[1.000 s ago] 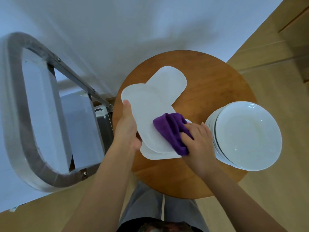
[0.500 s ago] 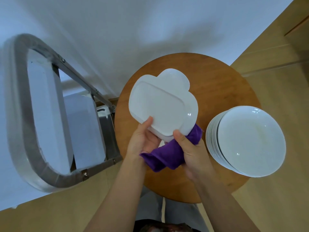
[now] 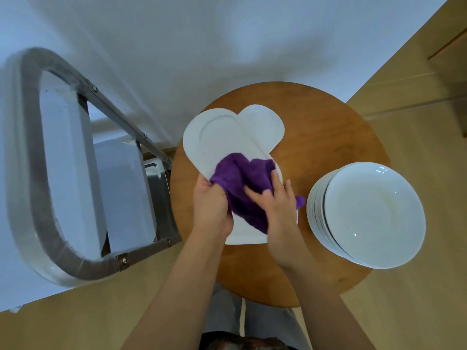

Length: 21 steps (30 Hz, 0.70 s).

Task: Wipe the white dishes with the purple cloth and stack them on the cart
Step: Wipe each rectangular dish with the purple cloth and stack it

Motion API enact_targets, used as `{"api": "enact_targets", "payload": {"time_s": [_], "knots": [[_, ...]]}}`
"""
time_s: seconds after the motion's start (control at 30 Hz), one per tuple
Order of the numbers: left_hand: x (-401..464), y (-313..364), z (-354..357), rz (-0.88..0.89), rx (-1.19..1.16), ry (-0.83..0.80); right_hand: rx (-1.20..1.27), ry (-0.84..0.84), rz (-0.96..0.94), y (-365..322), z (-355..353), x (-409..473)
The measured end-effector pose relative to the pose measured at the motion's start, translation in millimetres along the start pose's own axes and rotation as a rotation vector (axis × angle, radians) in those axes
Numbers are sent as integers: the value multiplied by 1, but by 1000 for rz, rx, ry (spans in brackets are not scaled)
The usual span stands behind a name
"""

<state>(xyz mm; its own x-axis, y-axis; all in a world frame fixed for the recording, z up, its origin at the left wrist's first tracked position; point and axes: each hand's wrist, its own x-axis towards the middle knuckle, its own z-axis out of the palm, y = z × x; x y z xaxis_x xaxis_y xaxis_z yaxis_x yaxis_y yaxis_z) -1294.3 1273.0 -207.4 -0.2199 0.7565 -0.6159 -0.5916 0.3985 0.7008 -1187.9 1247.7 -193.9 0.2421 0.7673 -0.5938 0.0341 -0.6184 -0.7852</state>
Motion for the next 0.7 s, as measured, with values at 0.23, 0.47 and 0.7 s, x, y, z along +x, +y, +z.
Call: {"api": "enact_targets", "payload": {"time_s": [0.23,0.47,0.7], "knots": [[-7,6,-1,19,-158,46,-340,218,-140,6,0,-14],[-19,-5,5,14,31,66,190,2,-48,4,0,0],[-18,1,-16,-9,147,-64,-51,-103,-101,-11,-32,25]]}}
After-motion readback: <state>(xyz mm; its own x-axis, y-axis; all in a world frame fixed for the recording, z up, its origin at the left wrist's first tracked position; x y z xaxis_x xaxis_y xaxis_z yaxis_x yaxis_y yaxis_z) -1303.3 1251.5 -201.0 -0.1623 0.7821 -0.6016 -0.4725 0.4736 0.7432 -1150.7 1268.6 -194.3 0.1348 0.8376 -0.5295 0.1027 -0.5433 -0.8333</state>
